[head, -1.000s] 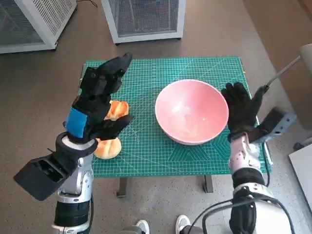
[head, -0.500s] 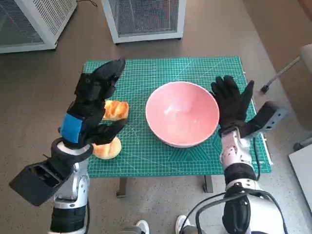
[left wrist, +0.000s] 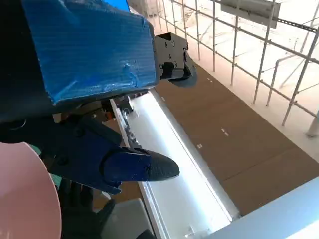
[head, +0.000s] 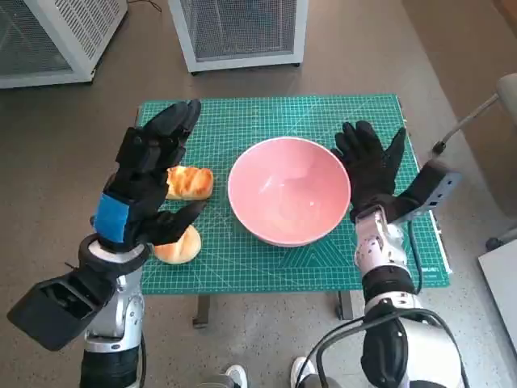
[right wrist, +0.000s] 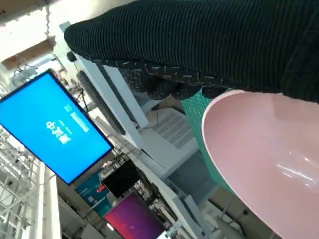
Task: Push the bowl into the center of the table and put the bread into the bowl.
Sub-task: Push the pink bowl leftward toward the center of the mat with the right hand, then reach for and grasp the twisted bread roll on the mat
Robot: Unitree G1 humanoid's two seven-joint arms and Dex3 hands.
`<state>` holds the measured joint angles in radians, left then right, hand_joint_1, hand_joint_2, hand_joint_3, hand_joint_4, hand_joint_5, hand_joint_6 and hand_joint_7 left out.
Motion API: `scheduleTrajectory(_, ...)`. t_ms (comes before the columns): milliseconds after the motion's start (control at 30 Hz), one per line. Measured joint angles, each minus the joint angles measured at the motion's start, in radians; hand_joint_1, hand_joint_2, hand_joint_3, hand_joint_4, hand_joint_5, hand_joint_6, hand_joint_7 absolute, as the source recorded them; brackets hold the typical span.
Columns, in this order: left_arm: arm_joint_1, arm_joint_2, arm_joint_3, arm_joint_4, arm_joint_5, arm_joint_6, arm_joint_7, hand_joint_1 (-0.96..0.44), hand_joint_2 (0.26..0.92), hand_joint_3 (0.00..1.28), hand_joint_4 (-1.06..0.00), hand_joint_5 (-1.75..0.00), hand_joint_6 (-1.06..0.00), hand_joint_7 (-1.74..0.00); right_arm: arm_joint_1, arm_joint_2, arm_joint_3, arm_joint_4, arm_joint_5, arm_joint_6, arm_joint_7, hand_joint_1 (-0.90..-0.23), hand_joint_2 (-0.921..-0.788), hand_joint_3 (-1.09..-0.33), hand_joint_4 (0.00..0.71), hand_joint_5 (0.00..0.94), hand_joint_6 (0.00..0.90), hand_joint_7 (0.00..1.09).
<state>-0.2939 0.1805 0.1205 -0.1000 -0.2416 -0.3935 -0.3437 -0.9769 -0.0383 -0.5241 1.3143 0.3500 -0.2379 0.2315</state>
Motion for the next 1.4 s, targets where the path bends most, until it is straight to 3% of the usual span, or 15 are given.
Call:
scheduleTrajectory(267, 0.006, 0.0, 0.001, 0.0, 0.0, 0.001, 0.006, -0.58, 0.921, 0.29, -0.22, -0.02, -0.12, -0.46, -0.01, 0.009, 0.013, 0.003, -0.007, 0.018, -0.012, -0.259, -0.921, -0.556, 0.467, 0.019, 0.266, 0.52)
scheduleTrajectory(467, 0.007, 0.0, 0.001, -0.003, 0.0, 0.002, 0.011, -0.58, 0.921, 0.29, -0.22, -0.02, -0.13, -0.45, -0.015, 0.004, 0.032, 0.003, -0.039, 0.023, -0.012, -0.258, -0.921, -0.559, 0.476, 0.021, 0.268, 0.52)
scheduleTrajectory(600, 0.011, 0.0, 0.001, -0.006, 0.0, 0.004, 0.013, -0.58, 0.921, 0.29, -0.22, -0.02, -0.13, -0.44, -0.02, -0.006, 0.036, 0.001, -0.042, 0.022, -0.012, -0.256, -0.921, -0.562, 0.479, 0.021, 0.269, 0.53)
scheduleTrajectory(867, 0.024, 0.005, 0.009, -0.006, -0.002, 0.005, 0.014, -0.57, 0.921, 0.29, -0.22, -0.01, -0.14, -0.42, -0.032, -0.031, 0.047, -0.025, -0.041, -0.045, 0.04, -0.28, -0.921, -0.575, 0.476, 0.016, 0.266, 0.53)
scheduleTrajectory(1000, 0.024, 0.013, 0.018, -0.005, -0.004, 0.005, 0.013, -0.58, 0.921, 0.29, -0.22, -0.01, -0.16, -0.38, -0.04, -0.036, 0.057, -0.061, -0.038, -0.109, 0.117, -0.31, -0.887, -0.629, 0.486, 0.012, 0.214, 0.63)
scheduleTrajectory(1067, 0.024, 0.018, 0.025, -0.004, -0.006, 0.005, 0.011, -0.58, 0.921, 0.29, -0.22, -0.01, -0.17, -0.38, -0.042, -0.037, 0.059, -0.084, -0.035, -0.14, 0.161, -0.329, -0.877, -0.634, 0.49, 0.012, 0.205, 0.64)
scheduleTrajectory(1100, 0.023, 0.021, 0.029, -0.003, -0.008, 0.005, 0.009, -0.58, 0.921, 0.28, -0.22, -0.01, -0.18, -0.35, -0.042, -0.037, 0.061, -0.098, -0.03, -0.155, 0.187, -0.357, -0.844, -0.633, 0.522, 0.022, 0.242, 0.64)
scheduleTrajectory(1200, 0.02, 0.036, 0.042, 0.002, -0.01, 0.005, 0.008, -0.58, 0.921, 0.29, -0.22, 0.0, -0.2, -0.32, -0.039, -0.037, 0.067, -0.151, -0.011, -0.196, 0.266, -0.361, -0.861, -0.613, 0.515, 0.009, 0.212, 0.65)
scheduleTrajectory(1300, 0.01, 0.057, 0.056, 0.008, 0.005, 0.004, 0.012, -0.59, 0.921, 0.29, -0.23, 0.0, -0.2, -0.3, -0.018, -0.032, 0.082, -0.251, 0.011, -0.247, 0.355, -0.365, -0.867, -0.598, 0.516, 0.007, 0.204, 0.66)
scheduleTrajectory(1400, -0.011, 0.087, 0.071, 0.018, 0.052, -0.002, 0.026, -0.6, 0.921, 0.29, -0.23, 0.0, -0.21, -0.29, 0.02, -0.024, 0.109, -0.371, 0.037, -0.293, 0.428, -0.37, -0.896, -0.553, 0.508, 0.003, 0.185, 0.67)
